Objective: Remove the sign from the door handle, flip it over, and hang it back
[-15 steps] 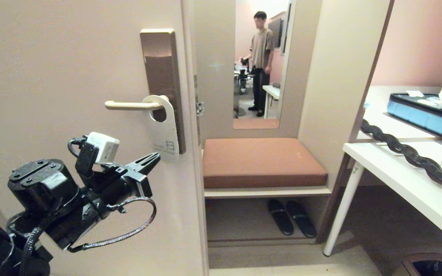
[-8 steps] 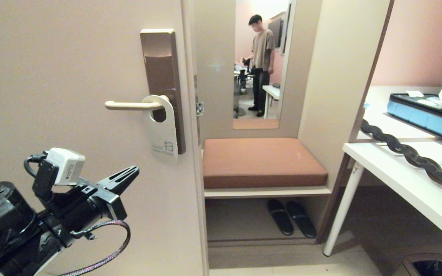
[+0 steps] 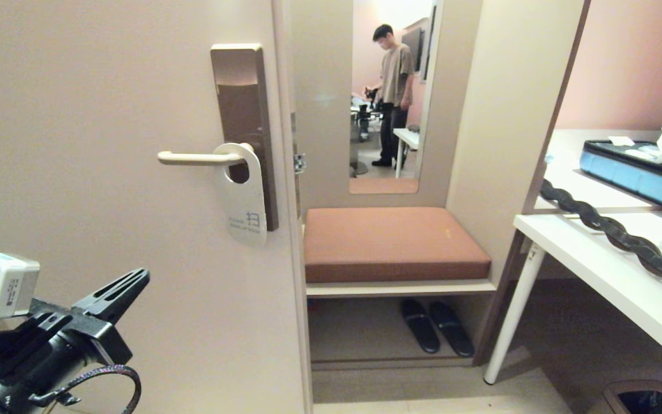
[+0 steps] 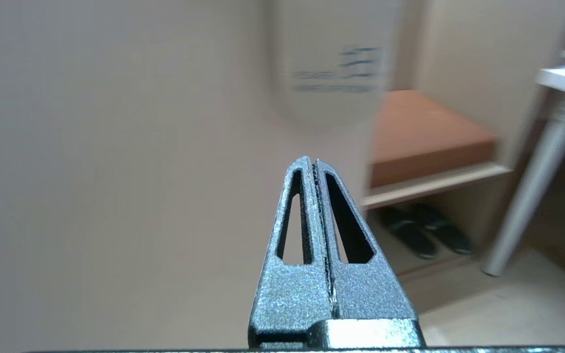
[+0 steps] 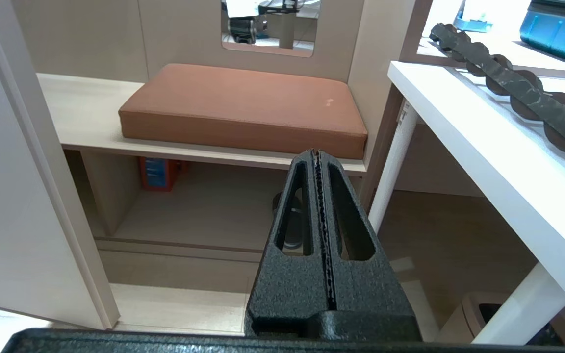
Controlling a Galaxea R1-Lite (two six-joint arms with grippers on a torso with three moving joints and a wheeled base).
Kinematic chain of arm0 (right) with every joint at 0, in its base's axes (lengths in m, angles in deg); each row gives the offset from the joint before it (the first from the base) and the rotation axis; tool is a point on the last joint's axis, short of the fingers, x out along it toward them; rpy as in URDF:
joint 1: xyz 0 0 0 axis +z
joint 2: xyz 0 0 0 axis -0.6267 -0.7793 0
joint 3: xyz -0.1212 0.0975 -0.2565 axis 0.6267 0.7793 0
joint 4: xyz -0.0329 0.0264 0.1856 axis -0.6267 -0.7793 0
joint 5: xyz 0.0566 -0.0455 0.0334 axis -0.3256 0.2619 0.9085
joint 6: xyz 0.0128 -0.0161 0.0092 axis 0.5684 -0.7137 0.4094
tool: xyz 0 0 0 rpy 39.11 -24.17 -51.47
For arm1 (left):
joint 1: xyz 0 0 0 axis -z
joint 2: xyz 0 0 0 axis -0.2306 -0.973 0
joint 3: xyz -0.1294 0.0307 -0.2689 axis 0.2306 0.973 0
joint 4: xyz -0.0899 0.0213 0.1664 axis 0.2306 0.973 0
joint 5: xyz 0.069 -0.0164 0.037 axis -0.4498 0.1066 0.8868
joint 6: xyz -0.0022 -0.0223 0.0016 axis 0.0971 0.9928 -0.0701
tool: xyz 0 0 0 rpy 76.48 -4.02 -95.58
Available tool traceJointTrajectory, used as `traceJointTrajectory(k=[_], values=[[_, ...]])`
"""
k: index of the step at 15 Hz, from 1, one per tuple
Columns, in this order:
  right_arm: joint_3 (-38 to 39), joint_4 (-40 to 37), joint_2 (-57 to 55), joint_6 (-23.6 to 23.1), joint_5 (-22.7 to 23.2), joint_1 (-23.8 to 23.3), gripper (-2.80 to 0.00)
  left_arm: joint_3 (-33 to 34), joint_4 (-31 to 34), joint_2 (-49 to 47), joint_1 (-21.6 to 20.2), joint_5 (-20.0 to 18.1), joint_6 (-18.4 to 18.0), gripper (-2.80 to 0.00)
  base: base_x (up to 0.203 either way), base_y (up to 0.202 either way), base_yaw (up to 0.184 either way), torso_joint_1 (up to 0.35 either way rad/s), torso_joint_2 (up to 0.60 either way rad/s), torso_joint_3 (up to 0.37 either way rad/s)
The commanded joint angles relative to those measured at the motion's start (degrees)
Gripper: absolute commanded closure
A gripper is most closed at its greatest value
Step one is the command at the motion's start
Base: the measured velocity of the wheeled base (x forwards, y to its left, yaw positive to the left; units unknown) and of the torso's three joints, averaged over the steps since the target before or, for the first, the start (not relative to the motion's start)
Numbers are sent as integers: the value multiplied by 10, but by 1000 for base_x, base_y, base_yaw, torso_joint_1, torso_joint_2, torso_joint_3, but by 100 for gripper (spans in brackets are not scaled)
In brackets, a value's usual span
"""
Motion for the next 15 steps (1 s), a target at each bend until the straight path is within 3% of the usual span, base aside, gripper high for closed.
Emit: traceJointTrajectory(k=[1, 3, 5, 7, 9, 15], values=[[0, 0, 0, 0, 0, 0, 0, 1, 36, 58, -8, 61, -1, 0, 0, 0, 0, 0, 0, 0], [0, 0, 0, 0, 0, 0, 0, 1, 76, 83, -45, 114, 0, 0, 0, 0, 0, 0, 0, 0], [0, 0, 0, 0, 0, 0, 0, 1, 113, 127, -85, 136, 0, 0, 0, 0, 0, 0, 0, 0], [0, 0, 0, 0, 0, 0, 0, 1, 165, 187, -119, 138, -2, 0, 0, 0, 0, 0, 0, 0], [0, -1, 0, 0, 0, 0, 0, 1, 240, 282, -127, 135, -3, 0, 0, 0, 0, 0, 0, 0], [0, 0, 0, 0, 0, 0, 0, -13, 561, 624, -139, 122, -14, 0, 0, 0, 0, 0, 0, 0]])
